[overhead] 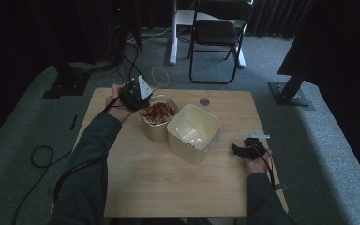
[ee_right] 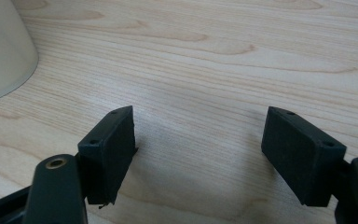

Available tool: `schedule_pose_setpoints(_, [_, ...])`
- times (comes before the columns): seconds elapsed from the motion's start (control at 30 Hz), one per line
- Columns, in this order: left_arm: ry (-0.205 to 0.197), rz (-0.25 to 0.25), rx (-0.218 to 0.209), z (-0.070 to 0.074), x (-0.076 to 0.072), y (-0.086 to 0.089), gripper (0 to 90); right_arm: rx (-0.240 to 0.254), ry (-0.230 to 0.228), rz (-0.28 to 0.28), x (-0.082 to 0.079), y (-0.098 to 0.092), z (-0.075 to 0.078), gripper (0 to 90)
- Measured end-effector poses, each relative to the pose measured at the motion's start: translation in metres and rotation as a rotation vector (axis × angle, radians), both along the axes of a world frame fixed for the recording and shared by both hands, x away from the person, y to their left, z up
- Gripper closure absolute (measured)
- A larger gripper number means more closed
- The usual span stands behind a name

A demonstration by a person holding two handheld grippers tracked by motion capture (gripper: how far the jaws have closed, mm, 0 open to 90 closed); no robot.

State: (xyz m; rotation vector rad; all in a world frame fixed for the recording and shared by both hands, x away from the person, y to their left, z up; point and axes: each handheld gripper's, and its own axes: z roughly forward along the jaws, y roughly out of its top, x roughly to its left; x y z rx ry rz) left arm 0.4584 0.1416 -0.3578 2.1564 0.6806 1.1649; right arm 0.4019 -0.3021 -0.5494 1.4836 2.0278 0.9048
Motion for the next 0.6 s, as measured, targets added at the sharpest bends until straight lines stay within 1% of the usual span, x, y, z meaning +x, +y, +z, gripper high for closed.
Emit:
schedule_pose_setpoints(0.3, [0.023,-0.022,-0.089,0.003,0.002,-0.006,42.9,0.001,0.001,-0.002,0.000,0.000,0.000,25.3])
schedule_pose_setpoints(0.43, [0.027,-0.039,-0.109,0.004,0.002,-0.014,42.8,0.001,0.001,-0.002,0.000,0.000,0.000,25.3])
schedule_pose_setpoints(0.6, [0.038,-0.067,-0.119,0.005,0.001,-0.025,42.7,0.000,0.000,0.000,0.000,0.000,0.000,25.3])
